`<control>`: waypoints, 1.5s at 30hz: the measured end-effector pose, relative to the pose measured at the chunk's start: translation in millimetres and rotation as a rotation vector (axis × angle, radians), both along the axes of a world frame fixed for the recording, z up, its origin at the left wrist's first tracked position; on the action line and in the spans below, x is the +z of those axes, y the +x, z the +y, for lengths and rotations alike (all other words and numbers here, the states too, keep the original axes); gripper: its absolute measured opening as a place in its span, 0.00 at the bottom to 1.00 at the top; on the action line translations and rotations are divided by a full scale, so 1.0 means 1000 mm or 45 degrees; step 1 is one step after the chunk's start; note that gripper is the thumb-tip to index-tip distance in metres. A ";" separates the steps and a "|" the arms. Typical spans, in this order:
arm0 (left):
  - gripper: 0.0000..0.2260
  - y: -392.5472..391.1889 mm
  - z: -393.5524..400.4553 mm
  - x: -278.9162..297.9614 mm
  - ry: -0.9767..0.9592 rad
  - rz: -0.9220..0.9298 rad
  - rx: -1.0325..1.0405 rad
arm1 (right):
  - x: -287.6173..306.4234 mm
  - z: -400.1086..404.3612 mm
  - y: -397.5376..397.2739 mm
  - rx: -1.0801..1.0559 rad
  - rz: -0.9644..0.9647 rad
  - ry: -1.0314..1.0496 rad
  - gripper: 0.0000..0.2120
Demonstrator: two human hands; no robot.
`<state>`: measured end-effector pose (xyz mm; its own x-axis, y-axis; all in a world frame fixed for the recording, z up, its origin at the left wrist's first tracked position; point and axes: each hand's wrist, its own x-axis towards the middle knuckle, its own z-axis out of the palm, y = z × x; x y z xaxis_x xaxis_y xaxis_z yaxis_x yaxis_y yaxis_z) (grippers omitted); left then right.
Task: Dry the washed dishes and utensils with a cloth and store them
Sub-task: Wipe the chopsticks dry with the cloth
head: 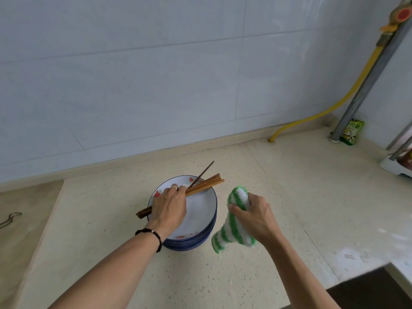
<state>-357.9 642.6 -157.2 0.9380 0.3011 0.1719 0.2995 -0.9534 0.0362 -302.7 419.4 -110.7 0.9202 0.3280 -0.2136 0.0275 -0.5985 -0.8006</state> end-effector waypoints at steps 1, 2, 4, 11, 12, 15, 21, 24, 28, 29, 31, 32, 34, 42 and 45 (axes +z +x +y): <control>0.11 -0.002 0.001 -0.001 0.005 -0.013 -0.008 | 0.000 0.000 -0.001 0.003 0.004 0.001 0.09; 0.11 -0.004 0.001 -0.002 0.024 -0.005 -0.024 | -0.001 -0.001 -0.002 0.003 0.005 0.000 0.09; 0.09 -0.007 0.001 0.001 0.066 0.017 -0.055 | -0.002 -0.003 -0.004 0.003 0.003 0.003 0.09; 0.06 -0.017 -0.005 0.028 0.039 -0.001 -0.024 | -0.001 -0.008 -0.007 -0.004 -0.013 0.015 0.09; 0.08 -0.017 -0.005 0.032 0.016 0.011 -0.002 | 0.000 -0.008 -0.007 -0.011 -0.017 0.016 0.09; 0.08 -0.018 -0.006 0.051 -0.162 -0.098 0.057 | 0.010 -0.010 -0.008 -0.059 -0.068 0.086 0.09; 0.08 -0.028 -0.013 0.104 -1.338 -0.071 0.139 | 0.046 0.006 -0.010 -0.317 -0.067 0.570 0.07; 0.09 -0.043 -0.021 0.129 -1.780 -0.005 0.060 | 0.069 0.021 -0.024 -0.261 0.052 0.919 0.04; 0.10 -0.057 -0.028 0.144 -2.062 0.094 -0.022 | 0.083 0.044 -0.047 0.058 0.282 1.181 0.10; 0.10 -0.060 -0.029 0.147 -2.110 0.111 -0.037 | 0.085 0.048 -0.052 0.114 0.364 1.274 0.17; 0.10 -0.066 -0.028 0.152 -2.180 0.124 -0.053 | 0.092 0.055 -0.058 0.064 0.599 1.515 0.21; 0.10 -0.070 -0.026 0.154 -2.187 0.139 -0.068 | 0.091 0.058 -0.059 0.002 0.650 1.600 0.18; 0.10 -0.076 -0.023 0.158 -2.172 0.213 -0.128 | 0.087 0.066 -0.060 -0.140 0.584 1.607 0.08; 0.10 -0.097 -0.016 0.172 -2.047 0.381 -0.185 | 0.104 0.093 -0.081 -0.149 0.436 1.385 0.14; 0.12 -0.112 -0.004 0.169 -1.809 0.280 -0.147 | 0.107 0.094 -0.072 -0.279 0.438 1.415 0.07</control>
